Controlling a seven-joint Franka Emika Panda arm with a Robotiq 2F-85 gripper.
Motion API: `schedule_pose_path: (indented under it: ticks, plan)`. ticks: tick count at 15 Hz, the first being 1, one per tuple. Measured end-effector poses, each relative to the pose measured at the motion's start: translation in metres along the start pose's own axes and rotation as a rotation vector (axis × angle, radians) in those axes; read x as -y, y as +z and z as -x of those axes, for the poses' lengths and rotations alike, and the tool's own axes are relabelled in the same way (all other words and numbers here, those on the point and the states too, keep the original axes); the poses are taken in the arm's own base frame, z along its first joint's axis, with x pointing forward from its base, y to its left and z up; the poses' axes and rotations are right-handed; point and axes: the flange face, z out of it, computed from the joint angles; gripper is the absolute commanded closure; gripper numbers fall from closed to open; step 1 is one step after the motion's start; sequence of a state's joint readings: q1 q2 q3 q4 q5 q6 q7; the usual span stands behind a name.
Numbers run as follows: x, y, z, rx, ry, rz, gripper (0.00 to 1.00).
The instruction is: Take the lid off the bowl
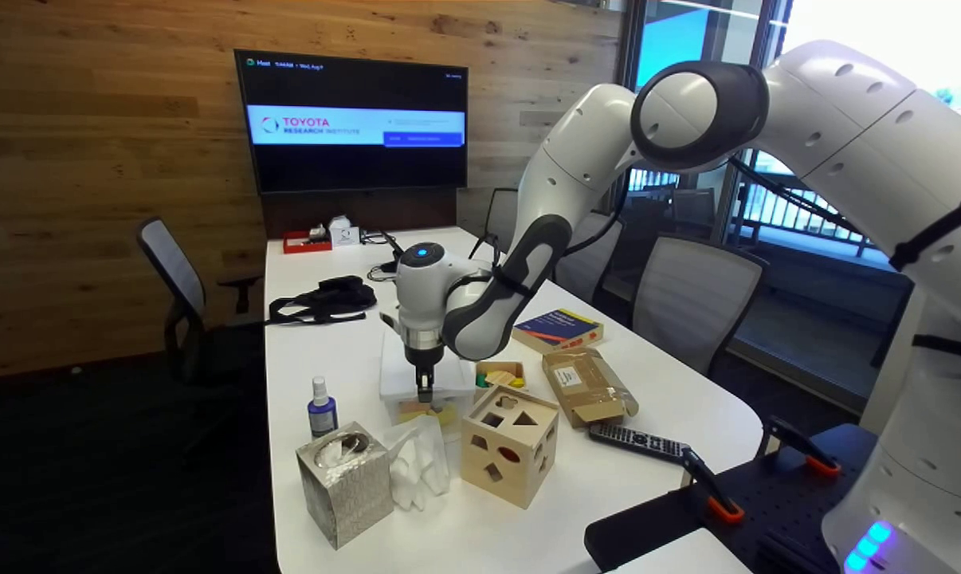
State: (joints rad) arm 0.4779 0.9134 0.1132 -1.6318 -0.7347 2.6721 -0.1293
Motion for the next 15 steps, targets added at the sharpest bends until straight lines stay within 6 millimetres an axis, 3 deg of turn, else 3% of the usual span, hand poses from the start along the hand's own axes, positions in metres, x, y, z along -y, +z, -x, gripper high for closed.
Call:
schedule_pose_path:
  ticks: [9, 15]
  plan:
    - [-0.011, -0.007, -0.004, 0.013, 0.001, -0.03, 0.9]
    - [-0.025, -0.023, -0.005, 0.0, 0.013, -0.004, 0.91]
